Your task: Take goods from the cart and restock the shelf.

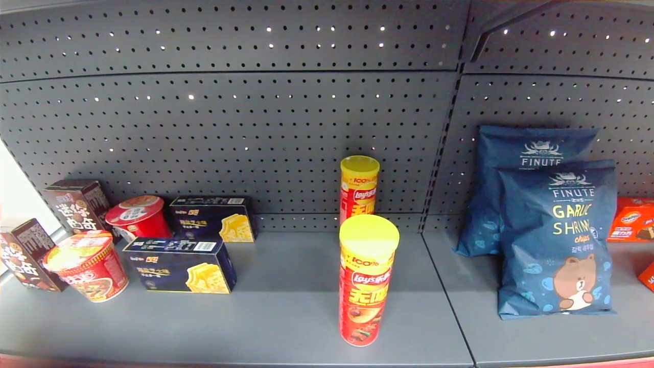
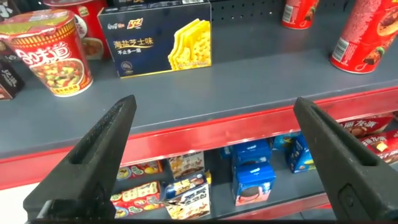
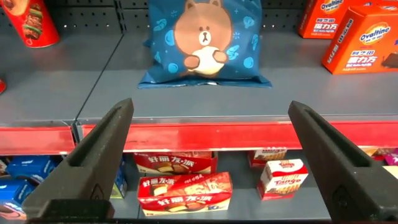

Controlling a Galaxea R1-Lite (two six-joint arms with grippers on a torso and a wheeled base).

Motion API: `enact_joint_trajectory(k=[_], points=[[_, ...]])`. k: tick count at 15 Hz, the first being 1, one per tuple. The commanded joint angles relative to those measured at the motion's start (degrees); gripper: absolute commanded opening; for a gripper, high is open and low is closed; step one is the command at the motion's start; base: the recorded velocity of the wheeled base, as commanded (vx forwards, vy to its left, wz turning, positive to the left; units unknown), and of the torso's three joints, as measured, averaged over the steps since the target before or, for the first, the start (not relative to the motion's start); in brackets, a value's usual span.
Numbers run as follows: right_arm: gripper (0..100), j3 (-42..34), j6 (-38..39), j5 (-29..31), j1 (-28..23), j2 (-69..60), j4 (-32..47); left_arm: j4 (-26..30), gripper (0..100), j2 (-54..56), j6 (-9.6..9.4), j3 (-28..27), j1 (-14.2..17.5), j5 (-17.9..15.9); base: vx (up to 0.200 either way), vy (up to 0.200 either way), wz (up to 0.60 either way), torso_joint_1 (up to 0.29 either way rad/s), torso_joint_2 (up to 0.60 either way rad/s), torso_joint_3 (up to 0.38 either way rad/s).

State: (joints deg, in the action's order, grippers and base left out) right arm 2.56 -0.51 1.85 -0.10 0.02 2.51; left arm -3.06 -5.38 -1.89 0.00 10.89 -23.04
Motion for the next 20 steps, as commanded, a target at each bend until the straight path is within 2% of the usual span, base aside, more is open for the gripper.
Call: enact_joint_trajectory(k=[1,3,6,20], points=[[100,-0.01,-0.02,-0.01,0.01,0.15,0.04,-0.02,100,-0.16,-0.04,0.0,0.01,0.01,0.0,0.0,0.0,0.0,0.0,0.0],[100,-0.01,-0.02,-0.01,0.01,0.15,-0.05,0.07,100,-0.25,0.48,0.0,0.01,0.8,0.0,0.0,0.0,0.0,0.0,0.0],[100,-0.01,-0.02,-0.01,0.01,0.15,-0.05,-0.02,100,-0.16,0.83,0.0,0.01,1.33,0.0,-0.2,0.0,-0.004,0.0,-0.001],[100,-0.01,-0.02,-0.01,0.01,0.15,0.04,-0.02,100,-0.16,0.92,0.0,0.01,0.8,0.0,0.014,0.0,0.0,0.0,0.0]])
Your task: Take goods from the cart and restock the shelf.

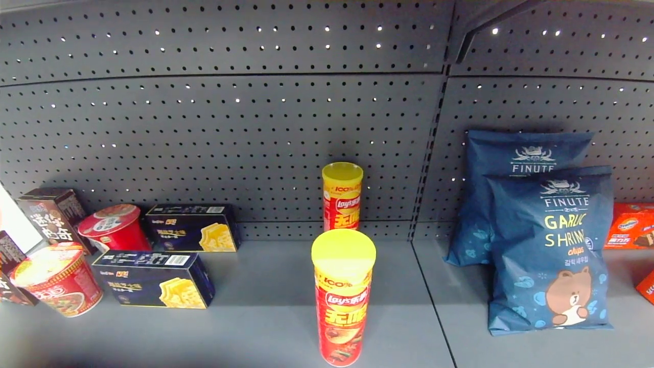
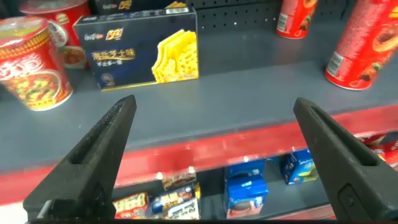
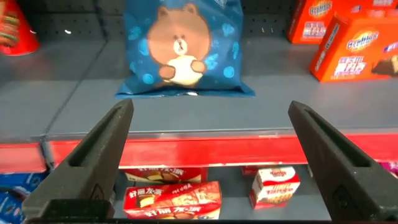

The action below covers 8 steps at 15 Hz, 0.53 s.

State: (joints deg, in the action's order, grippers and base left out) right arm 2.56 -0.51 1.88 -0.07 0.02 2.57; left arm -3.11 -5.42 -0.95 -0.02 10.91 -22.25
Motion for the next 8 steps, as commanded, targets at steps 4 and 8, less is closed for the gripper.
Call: enact_joint_trajectory(k=[4,8], points=[[100,-0.01,-0.02,-0.03,-0.01,0.15,-0.02,0.03,100,-0.11,-0.19,0.02,-0.01,-0.16,0.0,0.0,0.0,0.0,0.0,0.0],[100,-0.01,-0.02,-0.03,-0.01,0.15,-0.11,0.03,100,-0.11,0.6,0.02,-0.01,-1.04,0.0,0.1,0.0,-0.001,0.0,-0.001]])
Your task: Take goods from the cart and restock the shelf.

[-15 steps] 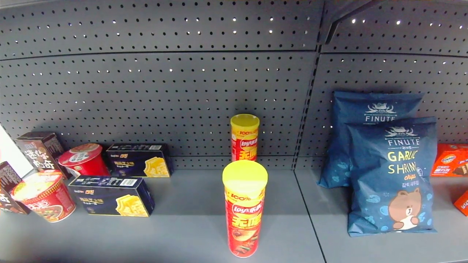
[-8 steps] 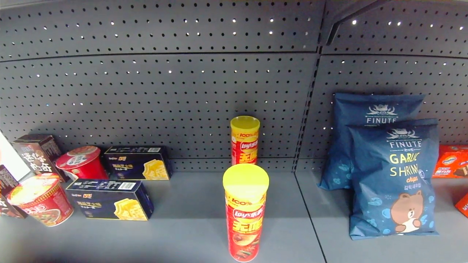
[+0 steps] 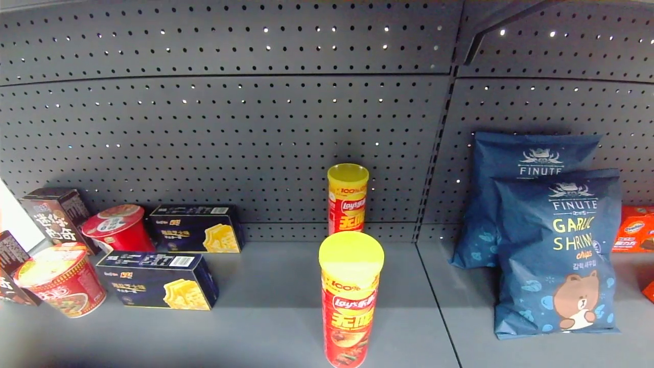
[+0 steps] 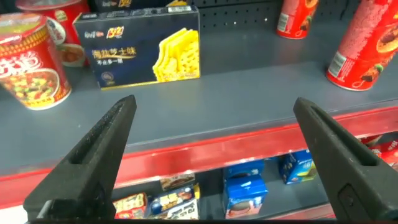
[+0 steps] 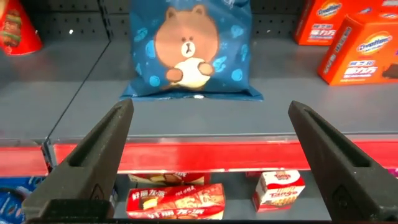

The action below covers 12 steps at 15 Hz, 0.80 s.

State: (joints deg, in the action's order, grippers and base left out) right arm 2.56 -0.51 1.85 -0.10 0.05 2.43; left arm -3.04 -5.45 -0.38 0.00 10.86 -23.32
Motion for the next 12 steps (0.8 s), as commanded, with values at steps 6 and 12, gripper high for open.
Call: enact_joint_trajectory(k=[6,12], points=[[100,-0.01,-0.02,-0.01,0.01,0.13,0.04,-0.04,100,-0.09,-0.06,0.0,0.04,-0.15,0.0,0.0,0.0,0.0,0.0,0.0],[100,-0.01,-0.1,-0.1,0.01,0.13,0.04,-0.04,100,-0.09,-0.5,0.0,0.04,0.03,0.0,-0.033,0.0,0.001,0.0,0.0]])
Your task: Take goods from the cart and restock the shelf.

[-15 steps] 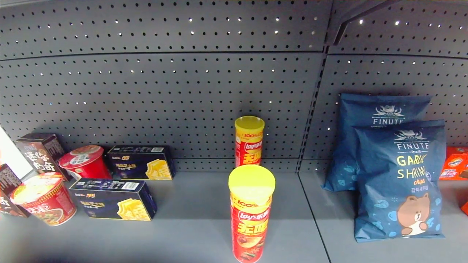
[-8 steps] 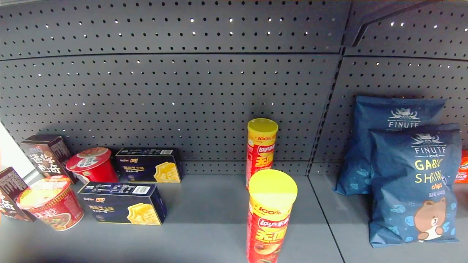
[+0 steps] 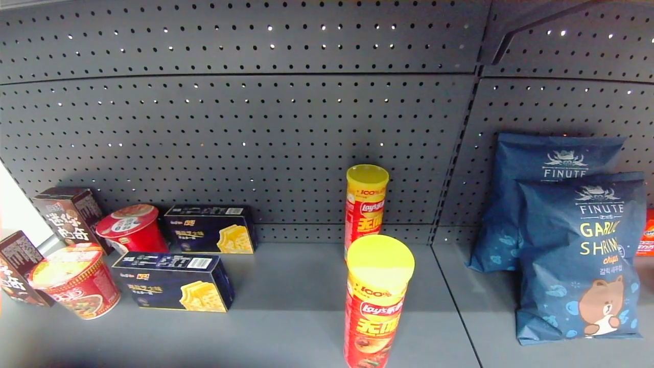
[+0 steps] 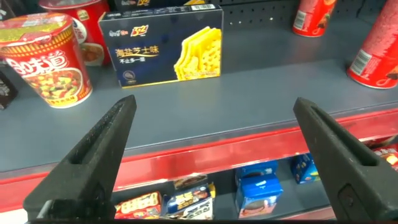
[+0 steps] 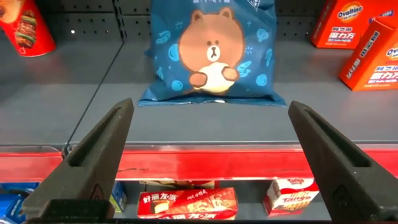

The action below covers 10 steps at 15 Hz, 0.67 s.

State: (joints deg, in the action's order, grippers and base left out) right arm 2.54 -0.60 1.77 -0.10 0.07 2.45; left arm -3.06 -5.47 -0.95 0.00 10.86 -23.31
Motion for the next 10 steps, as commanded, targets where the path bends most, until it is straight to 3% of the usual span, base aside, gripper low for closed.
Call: enact_joint_trajectory(k=[1,10], points=[[100,0.01,-0.02,-0.01,0.01,0.1,0.01,-0.02,100,-0.15,0.07,0.0,0.04,-0.07,0.0,0.0,0.0,0.0,0.0,0.0],[100,0.01,-0.02,-0.01,0.01,0.1,0.01,-0.02,100,-0.06,-0.19,0.0,0.04,-0.25,0.0,0.0,0.0,0.0,0.0,0.0]])
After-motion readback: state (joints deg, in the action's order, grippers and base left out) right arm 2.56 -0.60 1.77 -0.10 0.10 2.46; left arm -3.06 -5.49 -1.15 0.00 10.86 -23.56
